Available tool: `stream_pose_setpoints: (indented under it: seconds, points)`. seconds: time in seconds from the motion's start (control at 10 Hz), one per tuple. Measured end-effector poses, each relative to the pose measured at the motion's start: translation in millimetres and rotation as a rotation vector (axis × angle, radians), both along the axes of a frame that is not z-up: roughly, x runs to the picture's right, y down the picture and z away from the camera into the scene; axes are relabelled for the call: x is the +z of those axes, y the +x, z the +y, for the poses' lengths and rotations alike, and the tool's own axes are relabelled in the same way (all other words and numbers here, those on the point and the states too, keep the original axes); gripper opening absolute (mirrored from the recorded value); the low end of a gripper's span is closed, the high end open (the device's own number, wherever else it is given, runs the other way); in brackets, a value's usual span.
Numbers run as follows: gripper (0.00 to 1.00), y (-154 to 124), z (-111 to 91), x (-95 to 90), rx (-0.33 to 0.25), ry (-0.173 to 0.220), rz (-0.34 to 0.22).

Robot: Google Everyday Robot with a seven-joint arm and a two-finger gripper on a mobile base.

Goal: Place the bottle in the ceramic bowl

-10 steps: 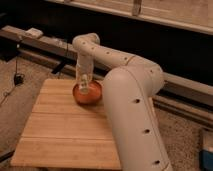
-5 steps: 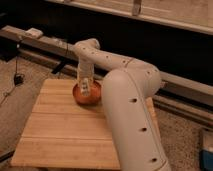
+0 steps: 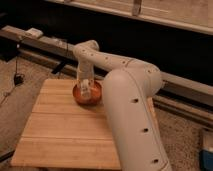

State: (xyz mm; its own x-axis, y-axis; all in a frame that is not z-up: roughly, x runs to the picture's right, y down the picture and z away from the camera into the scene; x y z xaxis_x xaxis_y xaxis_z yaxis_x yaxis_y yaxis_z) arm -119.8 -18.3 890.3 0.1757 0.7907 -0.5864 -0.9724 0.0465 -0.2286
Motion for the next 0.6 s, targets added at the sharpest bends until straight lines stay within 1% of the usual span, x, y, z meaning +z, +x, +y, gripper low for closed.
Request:
stream_pose_setpoints:
  seconds: [0.2,0.6]
  points:
    - [0.74,0.6,0.2,-2.1,0.010,0.013,0.005]
    - [0.74,2.8,-0.5,-1.9,0.012,0.015,0.007]
